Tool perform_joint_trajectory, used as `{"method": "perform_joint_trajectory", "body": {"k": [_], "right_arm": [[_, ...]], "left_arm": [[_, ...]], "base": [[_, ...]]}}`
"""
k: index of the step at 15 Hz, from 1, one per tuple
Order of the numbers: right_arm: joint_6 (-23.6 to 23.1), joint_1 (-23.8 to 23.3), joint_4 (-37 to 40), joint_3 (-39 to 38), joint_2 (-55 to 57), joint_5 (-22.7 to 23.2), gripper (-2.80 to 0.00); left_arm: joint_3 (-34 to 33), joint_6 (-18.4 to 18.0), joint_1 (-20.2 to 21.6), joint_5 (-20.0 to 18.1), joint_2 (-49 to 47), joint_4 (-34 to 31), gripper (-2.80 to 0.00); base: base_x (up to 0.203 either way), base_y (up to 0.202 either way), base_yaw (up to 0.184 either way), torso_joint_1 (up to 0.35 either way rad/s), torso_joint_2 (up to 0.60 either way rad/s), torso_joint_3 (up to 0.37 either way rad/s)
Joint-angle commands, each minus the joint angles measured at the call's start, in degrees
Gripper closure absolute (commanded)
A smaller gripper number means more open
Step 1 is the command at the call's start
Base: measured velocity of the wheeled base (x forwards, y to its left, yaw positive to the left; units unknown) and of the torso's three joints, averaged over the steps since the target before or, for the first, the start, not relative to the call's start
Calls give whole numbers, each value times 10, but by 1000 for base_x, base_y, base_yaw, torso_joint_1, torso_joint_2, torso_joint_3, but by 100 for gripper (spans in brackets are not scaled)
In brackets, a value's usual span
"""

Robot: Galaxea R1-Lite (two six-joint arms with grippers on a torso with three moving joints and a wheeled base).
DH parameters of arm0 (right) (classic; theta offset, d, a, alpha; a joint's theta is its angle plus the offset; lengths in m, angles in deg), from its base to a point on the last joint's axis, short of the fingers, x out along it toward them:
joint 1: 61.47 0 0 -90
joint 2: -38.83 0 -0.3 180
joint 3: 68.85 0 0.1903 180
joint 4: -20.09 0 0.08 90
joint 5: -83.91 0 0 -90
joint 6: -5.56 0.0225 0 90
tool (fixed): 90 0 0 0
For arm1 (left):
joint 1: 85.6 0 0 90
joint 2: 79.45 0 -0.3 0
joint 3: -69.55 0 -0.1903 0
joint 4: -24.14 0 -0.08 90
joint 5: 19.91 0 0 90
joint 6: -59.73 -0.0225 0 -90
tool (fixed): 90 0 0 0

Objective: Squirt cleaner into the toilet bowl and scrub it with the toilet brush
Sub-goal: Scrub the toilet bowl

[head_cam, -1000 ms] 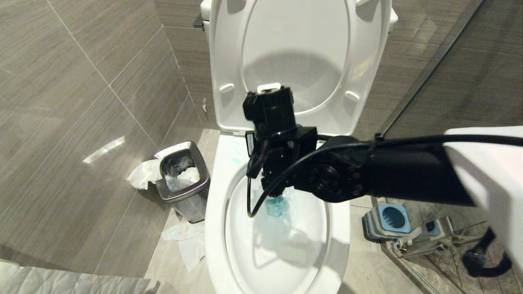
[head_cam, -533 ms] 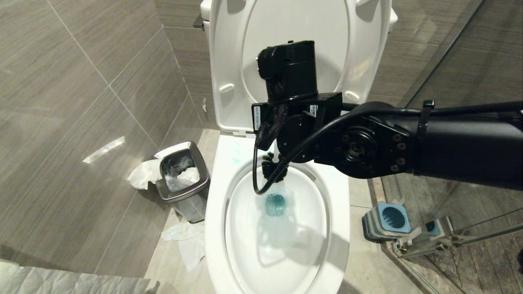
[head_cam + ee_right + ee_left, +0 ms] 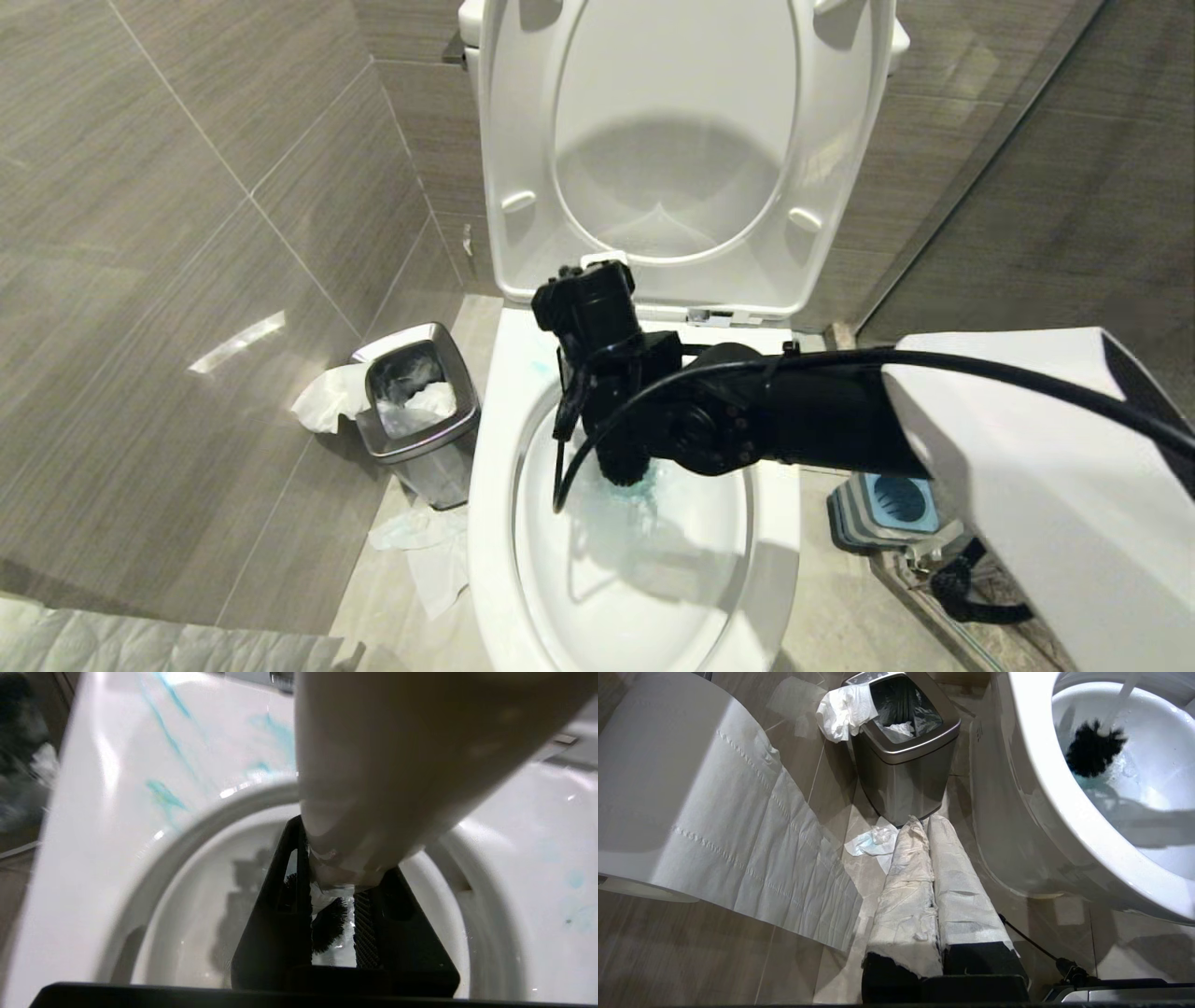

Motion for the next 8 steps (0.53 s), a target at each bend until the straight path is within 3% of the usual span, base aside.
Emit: {"method": "perform_joint_trajectory", "body": {"k": [1, 5, 8], "right_arm": [[3, -2, -1, 1, 44, -3, 0], [8, -1, 2, 3, 36, -6, 0], [8, -1, 5, -21, -32, -6, 0]], "left_arm": [[0, 0, 0, 0, -1, 0, 0], [0, 0, 0, 0, -1, 0, 0], [0, 0, 0, 0, -1, 0, 0]], "base": [[0, 0, 0, 0, 0, 0], [0, 0, 0, 0, 0, 0], [0, 0, 0, 0, 0, 0]]}}
